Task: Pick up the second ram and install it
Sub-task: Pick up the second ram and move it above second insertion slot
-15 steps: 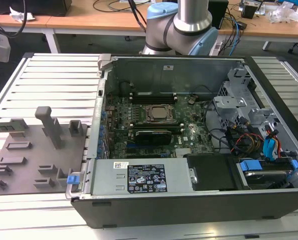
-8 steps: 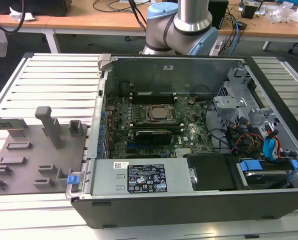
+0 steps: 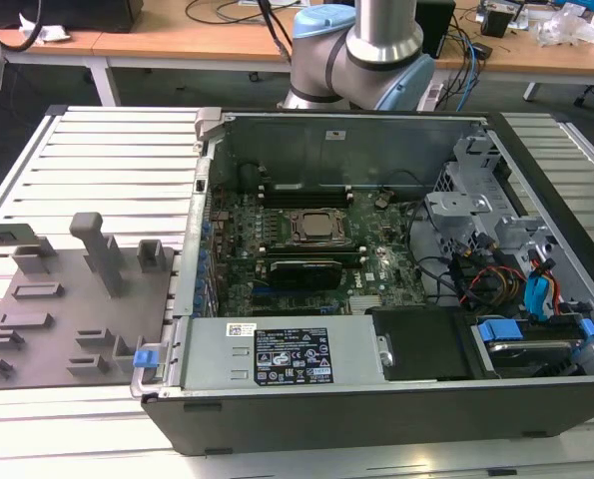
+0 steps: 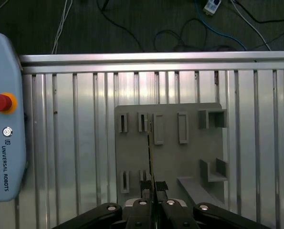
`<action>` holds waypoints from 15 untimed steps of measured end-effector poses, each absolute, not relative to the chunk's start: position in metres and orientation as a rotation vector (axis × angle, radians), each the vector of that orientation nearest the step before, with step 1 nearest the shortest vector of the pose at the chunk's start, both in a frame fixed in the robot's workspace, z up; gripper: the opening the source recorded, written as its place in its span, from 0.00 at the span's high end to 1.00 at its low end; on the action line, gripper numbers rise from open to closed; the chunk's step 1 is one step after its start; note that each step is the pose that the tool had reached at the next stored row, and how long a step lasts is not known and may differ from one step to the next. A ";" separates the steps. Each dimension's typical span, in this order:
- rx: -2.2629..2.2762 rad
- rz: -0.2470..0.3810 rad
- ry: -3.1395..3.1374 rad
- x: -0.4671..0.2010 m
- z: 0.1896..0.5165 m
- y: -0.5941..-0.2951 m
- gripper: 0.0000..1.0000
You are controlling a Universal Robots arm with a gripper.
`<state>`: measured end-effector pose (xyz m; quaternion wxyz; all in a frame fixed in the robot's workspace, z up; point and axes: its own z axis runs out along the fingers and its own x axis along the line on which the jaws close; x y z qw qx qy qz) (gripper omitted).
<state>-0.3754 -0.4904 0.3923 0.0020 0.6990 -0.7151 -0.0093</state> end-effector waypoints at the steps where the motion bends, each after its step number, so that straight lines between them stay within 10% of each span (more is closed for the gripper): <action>1: 2.194 -0.030 -2.244 -0.375 0.393 -0.488 0.86; 15: 2.203 -0.059 -2.253 -0.372 0.394 -0.446 0.86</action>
